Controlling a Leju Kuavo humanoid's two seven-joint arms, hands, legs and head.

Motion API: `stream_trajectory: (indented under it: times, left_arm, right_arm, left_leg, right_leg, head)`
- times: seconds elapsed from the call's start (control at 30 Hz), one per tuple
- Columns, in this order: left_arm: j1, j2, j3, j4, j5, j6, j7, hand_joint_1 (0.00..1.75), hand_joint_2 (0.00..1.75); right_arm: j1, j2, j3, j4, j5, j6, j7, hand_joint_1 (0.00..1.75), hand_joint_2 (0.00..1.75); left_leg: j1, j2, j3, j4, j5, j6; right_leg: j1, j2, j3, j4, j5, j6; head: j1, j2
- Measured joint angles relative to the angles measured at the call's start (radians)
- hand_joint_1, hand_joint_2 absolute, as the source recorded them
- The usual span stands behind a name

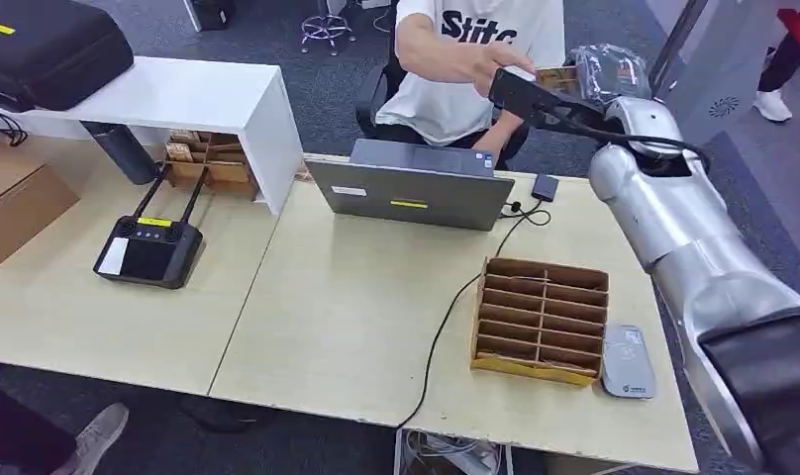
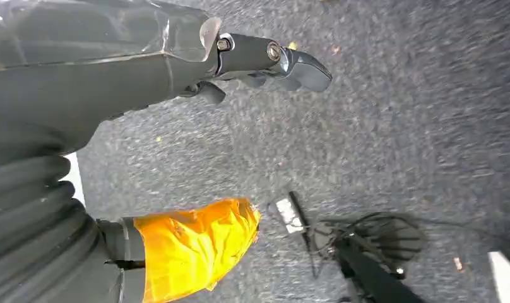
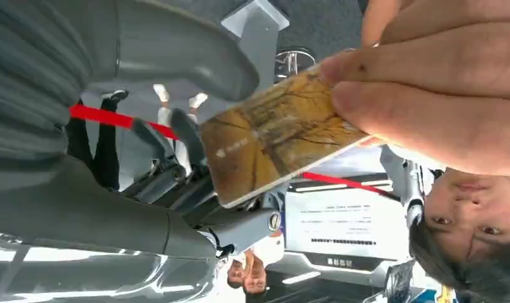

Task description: Pass the card to the sensor for recognition and then transmit it.

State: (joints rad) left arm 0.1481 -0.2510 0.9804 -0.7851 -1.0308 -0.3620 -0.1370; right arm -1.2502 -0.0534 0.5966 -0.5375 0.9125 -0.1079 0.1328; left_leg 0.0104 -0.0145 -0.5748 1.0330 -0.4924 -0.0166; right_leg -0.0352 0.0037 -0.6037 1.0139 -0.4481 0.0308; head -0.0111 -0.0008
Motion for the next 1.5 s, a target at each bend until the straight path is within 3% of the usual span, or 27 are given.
stream_trajectory:
  times: [0.23,0.3,0.43,0.6,0.77,0.87,0.93,1.0,1.07,1.17,1.37,1.5]
  left_arm:
    - [-0.004,-0.013,0.038,-0.022,-0.068,-0.021,-0.026,0.0,1.75]
    - [-0.007,-0.017,0.05,-0.026,-0.093,-0.027,-0.044,0.0,1.75]
    - [-0.006,-0.035,0.076,-0.056,-0.147,-0.057,-0.056,0.0,1.75]
    - [0.001,-0.068,0.096,-0.1,-0.25,-0.066,-0.09,0.0,1.75]
    - [0.003,-0.083,0.095,-0.111,-0.312,-0.005,-0.145,0.0,1.75]
    - [0.003,-0.084,0.091,-0.117,-0.277,0.012,-0.156,0.0,1.75]
    - [0.015,-0.084,0.076,-0.133,-0.154,0.013,-0.111,0.0,1.75]
    - [0.056,-0.09,0.033,-0.169,-0.007,0.015,-0.021,0.0,1.75]
    - [0.111,-0.095,-0.046,-0.22,0.147,0.027,0.095,0.0,1.75]
    - [0.18,-0.101,-0.15,-0.276,0.309,0.061,0.204,0.0,1.75]
    - [0.259,-0.108,-0.288,-0.348,0.458,0.112,0.29,0.0,1.75]
    - [0.289,-0.108,-0.351,-0.374,0.493,0.125,0.311,0.0,1.75]
  right_arm:
    - [0.012,-0.004,-0.036,-0.054,-0.118,-0.038,-0.063,0.0,1.75]
    - [0.04,-0.022,-0.058,-0.132,-0.162,-0.072,-0.102,0.0,1.75]
    - [0.139,-0.076,-0.093,-0.371,-0.215,-0.097,-0.109,0.0,1.75]
    - [0.372,-0.145,-0.192,-0.754,-0.299,-0.187,-0.168,0.0,1.75]
    - [0.695,-0.157,-0.31,-1.096,-0.357,-0.297,-0.29,0.0,1.75]
    - [0.849,-0.156,-0.359,-1.231,-0.366,-0.347,-0.343,0.0,1.75]
    - [0.981,-0.155,-0.402,-1.335,-0.389,-0.377,-0.379,0.0,1.75]
    - [1.063,-0.15,-0.433,-1.393,-0.429,-0.372,-0.398,0.0,1.75]
    - [1.144,-0.146,-0.469,-1.455,-0.473,-0.351,-0.416,0.0,1.75]
    - [1.246,-0.134,-0.511,-1.512,-0.505,-0.338,-0.433,0.0,1.75]
    - [1.358,-0.121,-0.567,-1.57,-0.486,-0.337,-0.45,0.0,1.75]
    - [1.393,-0.119,-0.586,-1.583,-0.431,-0.338,-0.448,0.0,1.75]
  left_leg:
    - [0.0,0.002,0.001,0.0,0.0,0.0]
    - [0.0,0.001,0.007,0.0,0.0,0.0]
    - [0.0,0.0,0.007,0.0,0.0,0.0]
    - [0.0,-0.001,0.006,0.0,-0.001,0.0]
    - [0.001,-0.002,0.005,0.0,-0.002,0.0]
    - [0.001,-0.002,0.006,0.0,-0.003,-0.002]
    - [0.003,-0.005,0.005,0.0,-0.004,-0.003]
    - [0.002,-0.002,0.006,-0.001,-0.006,-0.004]
    - [0.002,0.001,0.008,-0.001,-0.008,-0.004]
    - [0.002,0.0,0.008,-0.001,-0.008,-0.003]
    - [0.002,0.0,0.007,-0.001,-0.009,-0.003]
    - [0.002,0.001,0.008,-0.001,-0.009,-0.003]
  right_leg:
    - [0.0,0.002,-0.001,0.0,0.0,0.0]
    - [0.001,0.001,-0.002,0.0,0.001,-0.001]
    - [0.001,0.0,-0.001,0.0,0.0,-0.001]
    - [0.001,-0.001,0.0,-0.003,0.0,0.0]
    - [0.001,-0.003,0.0,-0.003,-0.001,0.0]
    - [0.002,-0.003,-0.001,-0.003,-0.002,-0.001]
    - [0.003,-0.006,0.002,-0.003,-0.005,-0.002]
    - [0.003,-0.003,0.001,-0.003,-0.005,-0.002]
    - [0.003,0.0,0.001,-0.003,-0.005,-0.003]
    - [0.003,0.0,0.001,-0.003,-0.006,-0.002]
    - [0.003,0.0,0.001,-0.003,-0.006,-0.002]
    - [0.003,0.0,0.001,-0.003,-0.006,-0.002]
  head:
    - [0.0,0.0]
    - [0.0,0.0]
    - [0.0,0.0]
    - [0.0,0.0]
    - [0.0,0.0]
    - [-0.001,0.0]
    - [0.001,0.0]
    - [0.0,0.0]
    - [0.0,0.0]
    - [0.0,0.0]
    - [0.0,0.0]
    - [0.0,0.0]
